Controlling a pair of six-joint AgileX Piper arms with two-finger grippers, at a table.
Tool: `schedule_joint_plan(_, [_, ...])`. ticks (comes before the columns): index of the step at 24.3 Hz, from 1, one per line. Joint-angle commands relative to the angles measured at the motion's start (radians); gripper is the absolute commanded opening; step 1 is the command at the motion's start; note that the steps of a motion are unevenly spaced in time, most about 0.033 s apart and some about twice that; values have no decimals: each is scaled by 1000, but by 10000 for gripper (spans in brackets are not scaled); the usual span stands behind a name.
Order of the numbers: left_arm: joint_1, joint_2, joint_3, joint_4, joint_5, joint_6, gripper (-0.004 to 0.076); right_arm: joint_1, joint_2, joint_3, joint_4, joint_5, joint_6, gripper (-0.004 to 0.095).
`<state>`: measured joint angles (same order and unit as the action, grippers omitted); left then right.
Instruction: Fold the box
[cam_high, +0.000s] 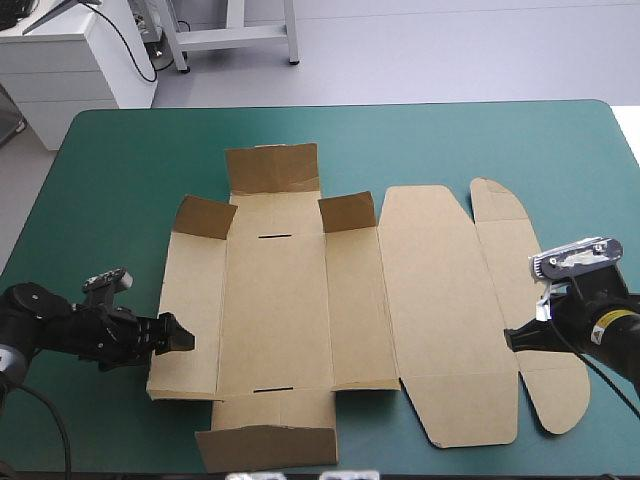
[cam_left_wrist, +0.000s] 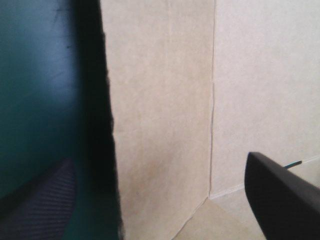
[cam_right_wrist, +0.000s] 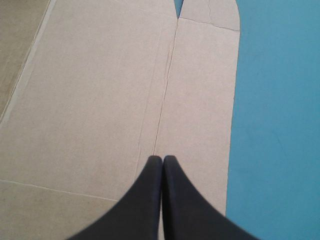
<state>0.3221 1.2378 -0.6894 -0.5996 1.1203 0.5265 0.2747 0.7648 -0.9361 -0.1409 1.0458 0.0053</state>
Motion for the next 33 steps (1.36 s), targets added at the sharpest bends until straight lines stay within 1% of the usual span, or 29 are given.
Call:
schedule_joint_plan(1, [0, -10, 3, -147, -5, 56, 649, -5, -6, -26, 1, -71, -5, -16])
schedule_joint_plan(4, [0, 12, 8, -244, 26, 98, 649, -5, -6, -26, 18, -94, -11, -16])
schedule_joint_plan(5, [0, 12, 8, -244, 24, 98, 646, -5, -6, -26, 18, -94, -11, -16])
schedule_joint_plan(8, [0, 12, 8, -242, 30, 98, 610, -5, -6, -26, 18, -94, -11, -16])
schedule_joint_plan(10, [0, 12, 8, -242, 47, 98, 570, -5, -6, -26, 18, -94, -11, -16])
schedule_joint_plan(11, [0, 12, 8, -242, 63, 97, 526, -5, -6, -26, 18, -94, -11, -16])
schedule_joint_plan(13, [0, 12, 10, -244, 67, 92, 475, -5, -6, -26, 18, -94, -11, -16])
schedule_joint_plan(15, [0, 14, 17, -246, 71, 82, 459, -5, -6, -26, 18, -94, -11, -16])
schedule_joint_plan(23, [0, 14, 17, -246, 76, 57, 459, -5, -6, -26, 18, -94, -11, -16])
schedule_joint_plan(29, [-22, 66, 17, -280, 85, 57, 459, -5, -6, -26, 18, -94, -11, -16])
schedule_joint_plan(33, [-42, 83, 17, -271, 61, 57, 459, -5, -6, -26, 18, -93, -11, -16])
